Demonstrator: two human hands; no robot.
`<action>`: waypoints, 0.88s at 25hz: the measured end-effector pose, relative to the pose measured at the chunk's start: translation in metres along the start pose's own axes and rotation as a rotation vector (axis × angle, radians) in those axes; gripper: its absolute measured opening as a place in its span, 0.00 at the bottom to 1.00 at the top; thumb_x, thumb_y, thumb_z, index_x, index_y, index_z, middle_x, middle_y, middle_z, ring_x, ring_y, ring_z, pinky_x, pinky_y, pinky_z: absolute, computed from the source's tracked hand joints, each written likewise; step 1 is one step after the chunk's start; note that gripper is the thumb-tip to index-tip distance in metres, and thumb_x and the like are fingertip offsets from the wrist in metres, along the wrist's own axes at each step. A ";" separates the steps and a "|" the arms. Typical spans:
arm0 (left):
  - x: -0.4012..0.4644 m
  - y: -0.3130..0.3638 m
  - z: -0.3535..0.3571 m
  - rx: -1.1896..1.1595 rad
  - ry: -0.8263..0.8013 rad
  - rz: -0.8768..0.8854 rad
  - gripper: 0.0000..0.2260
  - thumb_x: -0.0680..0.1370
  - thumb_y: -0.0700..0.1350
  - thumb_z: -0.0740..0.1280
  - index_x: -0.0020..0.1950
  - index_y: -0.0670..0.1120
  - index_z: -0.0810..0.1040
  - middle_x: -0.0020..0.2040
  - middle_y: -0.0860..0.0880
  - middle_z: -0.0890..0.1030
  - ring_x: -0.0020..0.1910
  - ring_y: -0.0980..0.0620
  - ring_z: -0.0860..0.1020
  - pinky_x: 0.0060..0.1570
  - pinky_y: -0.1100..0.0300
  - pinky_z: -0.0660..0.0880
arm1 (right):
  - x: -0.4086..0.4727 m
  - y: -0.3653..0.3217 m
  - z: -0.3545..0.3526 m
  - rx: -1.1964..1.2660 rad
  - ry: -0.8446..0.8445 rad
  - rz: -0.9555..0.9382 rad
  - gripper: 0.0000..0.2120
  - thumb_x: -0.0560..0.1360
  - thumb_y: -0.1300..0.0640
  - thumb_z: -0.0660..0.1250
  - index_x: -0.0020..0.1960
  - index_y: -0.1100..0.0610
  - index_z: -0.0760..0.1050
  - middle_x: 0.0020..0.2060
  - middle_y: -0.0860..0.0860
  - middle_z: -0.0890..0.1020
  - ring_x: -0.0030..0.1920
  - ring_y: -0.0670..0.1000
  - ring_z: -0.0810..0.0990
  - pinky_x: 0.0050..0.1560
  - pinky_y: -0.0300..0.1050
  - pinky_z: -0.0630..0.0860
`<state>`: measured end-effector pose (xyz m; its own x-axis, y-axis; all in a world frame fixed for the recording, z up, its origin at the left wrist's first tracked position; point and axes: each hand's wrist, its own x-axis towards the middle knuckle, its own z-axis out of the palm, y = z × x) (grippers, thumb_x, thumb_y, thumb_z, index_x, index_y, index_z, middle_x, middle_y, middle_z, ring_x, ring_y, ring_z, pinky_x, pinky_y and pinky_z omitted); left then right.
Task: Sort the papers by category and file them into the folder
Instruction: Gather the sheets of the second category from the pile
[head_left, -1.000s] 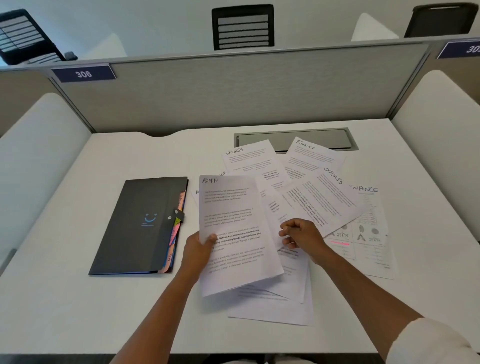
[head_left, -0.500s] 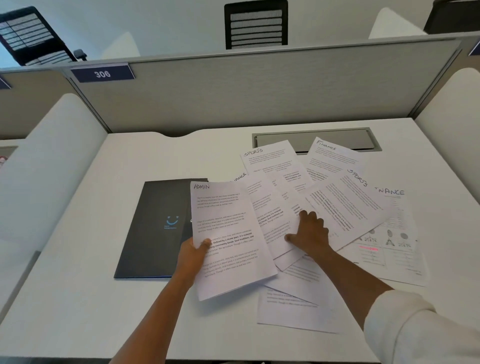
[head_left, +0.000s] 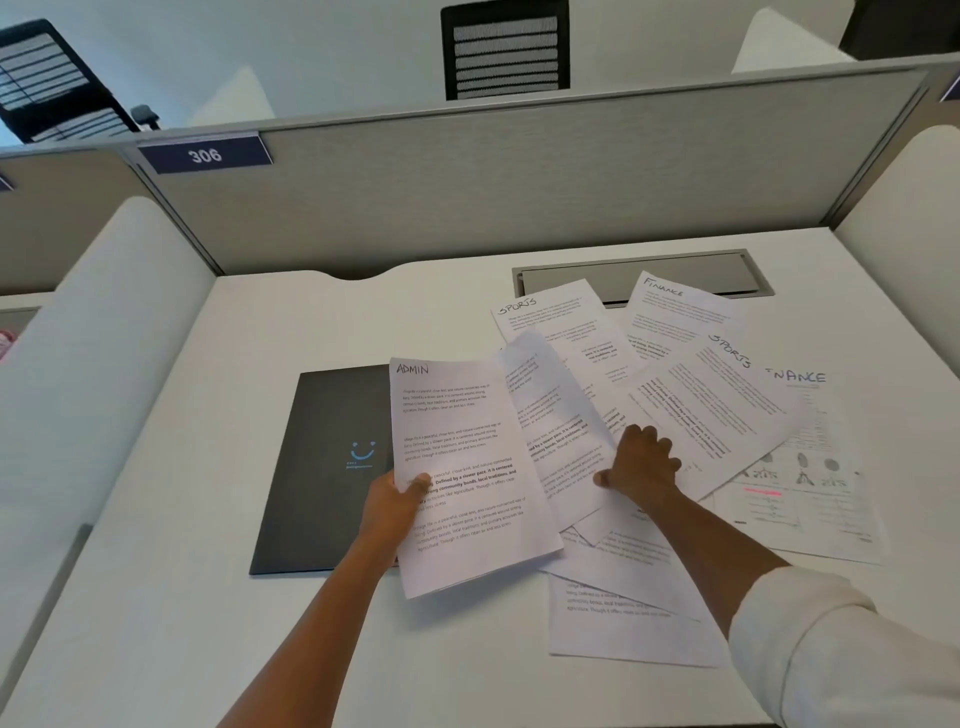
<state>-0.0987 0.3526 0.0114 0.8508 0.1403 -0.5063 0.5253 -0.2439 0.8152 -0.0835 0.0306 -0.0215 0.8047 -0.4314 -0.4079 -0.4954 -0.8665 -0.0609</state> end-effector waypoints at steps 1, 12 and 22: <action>0.000 0.000 -0.002 -0.001 0.000 -0.005 0.03 0.80 0.47 0.66 0.53 0.52 0.76 0.47 0.49 0.85 0.43 0.45 0.85 0.45 0.46 0.82 | 0.000 -0.001 0.000 0.001 0.005 0.004 0.37 0.66 0.41 0.75 0.65 0.59 0.64 0.59 0.57 0.71 0.59 0.56 0.72 0.56 0.52 0.73; -0.001 -0.005 -0.016 -0.001 -0.025 0.011 0.07 0.80 0.47 0.66 0.57 0.50 0.76 0.48 0.49 0.85 0.41 0.47 0.85 0.39 0.51 0.82 | -0.013 0.003 0.001 0.425 0.106 -0.032 0.21 0.78 0.56 0.64 0.70 0.59 0.70 0.63 0.58 0.78 0.62 0.60 0.77 0.61 0.52 0.74; -0.012 0.005 0.013 -0.071 -0.094 0.017 0.02 0.80 0.44 0.67 0.52 0.50 0.78 0.46 0.47 0.85 0.42 0.45 0.85 0.37 0.52 0.82 | -0.022 0.068 -0.036 1.140 0.360 0.098 0.12 0.78 0.59 0.65 0.60 0.60 0.75 0.53 0.55 0.80 0.47 0.59 0.82 0.27 0.38 0.80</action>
<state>-0.1061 0.3371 0.0177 0.8570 0.0456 -0.5133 0.5126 -0.1764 0.8403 -0.1234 -0.0280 0.0160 0.7027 -0.6860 -0.1887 -0.4178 -0.1832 -0.8899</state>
